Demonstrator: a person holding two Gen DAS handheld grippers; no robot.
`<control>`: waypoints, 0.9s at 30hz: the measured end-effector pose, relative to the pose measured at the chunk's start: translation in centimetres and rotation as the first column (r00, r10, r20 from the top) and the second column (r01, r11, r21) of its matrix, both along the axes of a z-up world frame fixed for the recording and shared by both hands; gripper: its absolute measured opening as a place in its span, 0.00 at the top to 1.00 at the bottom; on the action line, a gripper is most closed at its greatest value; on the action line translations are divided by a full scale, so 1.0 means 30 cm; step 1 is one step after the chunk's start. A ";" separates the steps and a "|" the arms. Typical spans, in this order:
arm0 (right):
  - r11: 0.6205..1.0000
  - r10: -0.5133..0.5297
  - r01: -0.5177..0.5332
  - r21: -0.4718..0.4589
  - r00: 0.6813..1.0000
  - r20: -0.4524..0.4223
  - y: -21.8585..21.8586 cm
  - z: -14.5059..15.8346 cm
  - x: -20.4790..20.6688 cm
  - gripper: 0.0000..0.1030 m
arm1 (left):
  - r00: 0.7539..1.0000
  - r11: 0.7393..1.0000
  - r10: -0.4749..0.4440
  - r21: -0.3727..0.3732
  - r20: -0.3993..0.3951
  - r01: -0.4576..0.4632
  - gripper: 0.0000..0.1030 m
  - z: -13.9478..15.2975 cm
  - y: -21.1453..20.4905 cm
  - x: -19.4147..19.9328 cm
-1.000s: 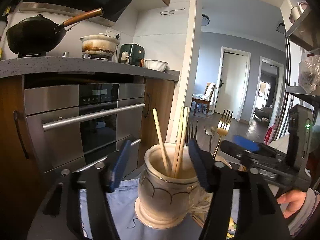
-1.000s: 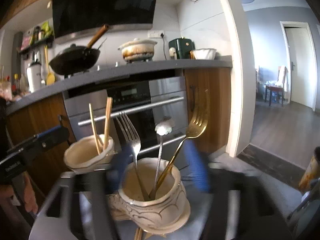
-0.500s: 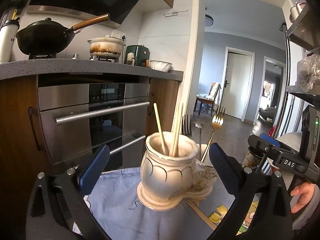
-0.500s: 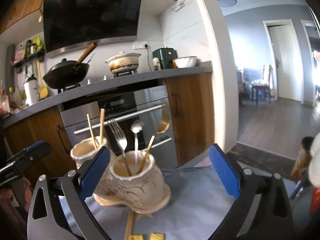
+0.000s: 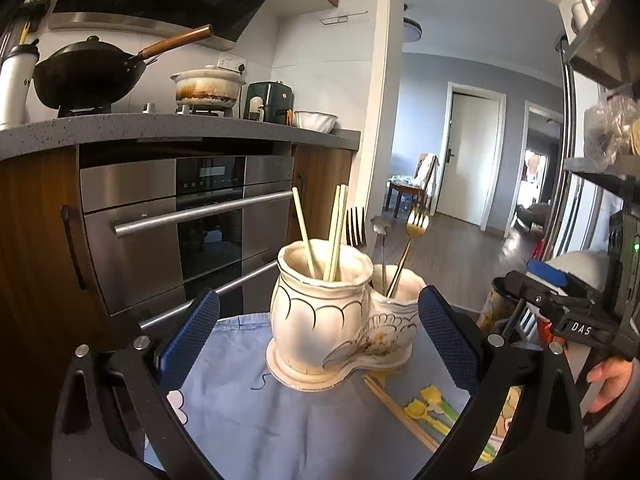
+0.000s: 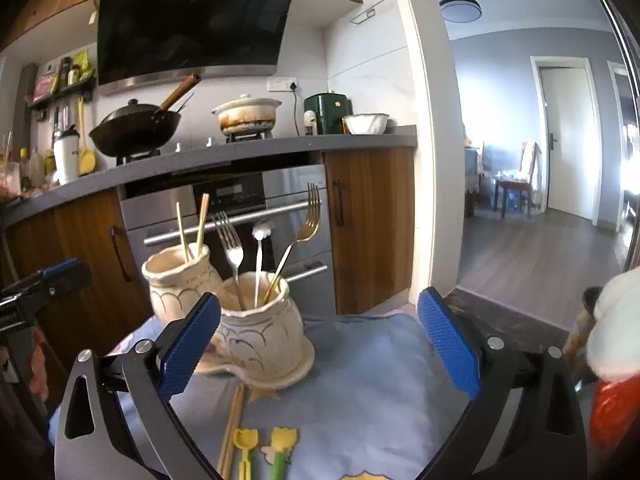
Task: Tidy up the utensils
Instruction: 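Withdraw both tools from the holder back toward the utensils on the cloth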
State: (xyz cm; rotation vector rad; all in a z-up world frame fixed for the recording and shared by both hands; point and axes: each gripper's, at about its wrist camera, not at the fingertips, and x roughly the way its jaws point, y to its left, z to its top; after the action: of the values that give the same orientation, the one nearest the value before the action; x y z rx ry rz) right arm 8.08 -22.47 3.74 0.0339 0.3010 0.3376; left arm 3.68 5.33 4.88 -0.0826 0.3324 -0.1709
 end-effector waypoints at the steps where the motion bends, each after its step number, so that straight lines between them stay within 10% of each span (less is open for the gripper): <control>1: 1.000 0.000 0.000 0.001 1.000 -0.003 -0.004 -0.002 -0.003 0.05 | 1.000 1.000 -0.002 0.003 -0.007 0.002 0.05 -0.005 -0.003 -0.003; 27: 0.991 -0.015 -0.013 -0.131 0.978 -0.209 0.004 -0.186 0.014 0.05 | 0.976 0.999 -0.034 -0.016 -0.213 0.031 0.05 -0.182 -0.024 -0.011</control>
State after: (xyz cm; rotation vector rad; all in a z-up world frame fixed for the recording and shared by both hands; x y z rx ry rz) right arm 8.51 -22.35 -1.84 -0.0604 0.5317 0.3126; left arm 3.35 4.59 -0.59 -0.1086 0.5476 -0.1973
